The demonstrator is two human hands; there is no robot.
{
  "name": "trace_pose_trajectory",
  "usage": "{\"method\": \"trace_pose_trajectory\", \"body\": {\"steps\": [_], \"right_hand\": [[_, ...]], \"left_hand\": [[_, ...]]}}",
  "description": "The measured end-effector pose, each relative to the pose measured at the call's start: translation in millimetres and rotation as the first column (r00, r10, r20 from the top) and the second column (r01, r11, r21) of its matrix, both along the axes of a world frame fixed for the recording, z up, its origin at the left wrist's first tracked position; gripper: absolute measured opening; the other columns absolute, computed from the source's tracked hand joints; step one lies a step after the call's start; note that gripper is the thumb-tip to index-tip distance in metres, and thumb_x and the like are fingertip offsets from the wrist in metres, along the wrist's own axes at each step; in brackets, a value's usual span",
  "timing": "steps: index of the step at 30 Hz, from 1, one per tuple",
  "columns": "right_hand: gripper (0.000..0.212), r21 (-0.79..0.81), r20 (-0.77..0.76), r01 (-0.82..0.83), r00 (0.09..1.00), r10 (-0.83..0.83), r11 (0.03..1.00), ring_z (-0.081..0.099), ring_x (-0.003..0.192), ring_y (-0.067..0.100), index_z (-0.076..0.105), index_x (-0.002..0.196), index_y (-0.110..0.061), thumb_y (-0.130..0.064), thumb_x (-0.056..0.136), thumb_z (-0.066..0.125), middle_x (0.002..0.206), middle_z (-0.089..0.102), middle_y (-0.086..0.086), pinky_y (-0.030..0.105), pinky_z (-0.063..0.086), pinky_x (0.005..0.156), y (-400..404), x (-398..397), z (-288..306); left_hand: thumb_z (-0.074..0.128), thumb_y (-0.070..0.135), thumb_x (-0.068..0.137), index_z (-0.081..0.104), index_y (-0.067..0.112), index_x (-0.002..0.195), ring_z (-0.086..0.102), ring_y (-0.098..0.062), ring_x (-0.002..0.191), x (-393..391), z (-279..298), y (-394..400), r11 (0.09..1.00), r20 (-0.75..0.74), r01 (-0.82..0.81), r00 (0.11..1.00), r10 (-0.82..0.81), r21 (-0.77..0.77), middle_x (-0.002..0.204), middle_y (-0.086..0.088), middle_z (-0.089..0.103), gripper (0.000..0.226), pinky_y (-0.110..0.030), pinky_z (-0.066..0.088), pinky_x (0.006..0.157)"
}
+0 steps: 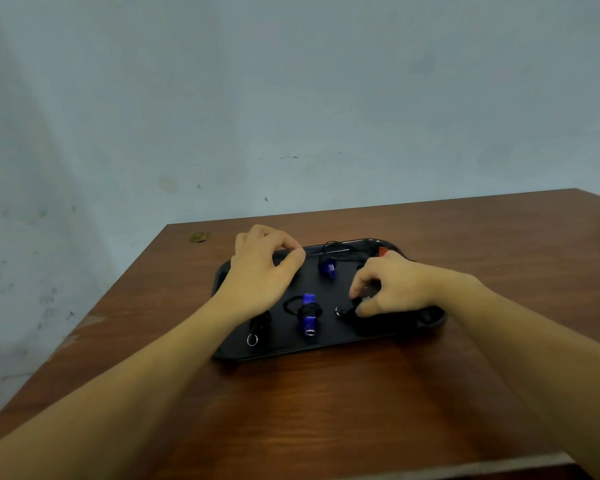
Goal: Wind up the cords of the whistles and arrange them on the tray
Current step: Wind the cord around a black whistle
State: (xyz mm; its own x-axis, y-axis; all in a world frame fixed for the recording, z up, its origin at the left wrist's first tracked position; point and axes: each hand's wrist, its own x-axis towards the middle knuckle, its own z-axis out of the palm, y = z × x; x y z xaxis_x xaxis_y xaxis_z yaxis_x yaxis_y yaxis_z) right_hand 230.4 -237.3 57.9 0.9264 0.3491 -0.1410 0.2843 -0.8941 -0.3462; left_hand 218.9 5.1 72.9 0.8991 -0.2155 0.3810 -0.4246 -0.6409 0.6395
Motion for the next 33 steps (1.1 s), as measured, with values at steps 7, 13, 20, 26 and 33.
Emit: {"method": "trace_pose_trajectory", "body": {"steps": [7, 13, 20, 26, 33], "right_hand": [[0.017, 0.135, 0.195, -0.005, 0.981, -0.022, 0.991, 0.051, 0.109, 0.012, 0.066, 0.092, -0.035, -0.048, 0.084, 0.074, 0.107, 0.066, -0.014, 0.035, 0.044, 0.093, -10.9, -11.1, -3.1], [0.02, 0.396, 0.285, -0.04, 0.955, -0.082, 0.918, 0.064, 0.087, -0.006, 0.069, 0.104, -0.033, -0.038, 0.086, 0.076, 0.097, 0.069, -0.02, 0.017, 0.044, 0.078, -3.1, -22.3, 45.0], [0.021, 0.599, 0.372, -0.099, 0.913, -0.166, 0.795, 0.068, 0.081, 0.005, 0.072, 0.103, -0.027, -0.021, 0.084, 0.079, 0.09, 0.074, -0.01, 0.017, 0.052, 0.077, -1.2, -32.7, 73.2], [0.026, 0.888, -0.087, 0.116, 0.993, -0.085, 0.445, 0.074, 0.087, 0.017, 0.063, 0.12, -0.022, -0.027, 0.095, 0.068, 0.1, 0.075, 0.004, 0.036, 0.057, 0.091, 8.6, -39.2, 72.5], [0.051, 0.769, 0.069, 0.173, 0.935, -0.348, 0.616, 0.034, 0.049, 0.007, 0.076, 0.077, -0.01, -0.052, 0.097, 0.056, 0.04, 0.037, -0.016, 0.024, 0.032, 0.056, -1.7, -35.1, 71.7]], "left_hand": [[0.056, 0.033, 0.097, 0.065, 0.032, 0.092, 0.034, -0.014, 0.119, -10.2, 3.0, -14.6, 0.996, -0.002, 0.047, 0.999, -0.047, 0.081, 0.115, 0.009, 0.05, 0.01, -0.035, 0.032, 0.097], [0.052, 0.037, 0.099, 0.065, 0.026, 0.107, 0.061, -0.006, 0.088, -9.2, 29.5, -32.6, 0.995, -0.008, 0.103, 0.995, -0.104, -0.008, 0.099, 0.011, 0.067, 0.018, -0.025, 0.049, 0.079], [0.052, 0.032, 0.102, 0.071, 0.004, 0.096, 0.061, -0.015, 0.064, -10.9, 65.0, -46.8, 0.939, -0.263, 0.19, 0.927, -0.268, -0.287, 0.08, -0.007, 0.073, 0.034, -0.027, 0.049, 0.054], [0.054, 0.024, 0.102, 0.068, -0.006, 0.099, 0.058, -0.015, 0.059, -12.2, 84.7, -58.4, 0.798, -0.22, 0.207, 0.895, -0.388, -0.565, 0.073, -0.011, 0.063, 0.033, -0.025, 0.047, 0.051], [0.056, 0.031, 0.101, 0.073, 0.005, 0.094, 0.051, -0.012, 0.056, -4.5, 104.0, -47.2, 0.844, -0.091, 0.125, 0.975, -0.201, -0.522, 0.061, -0.001, 0.052, 0.032, -0.028, 0.048, 0.053]]}}
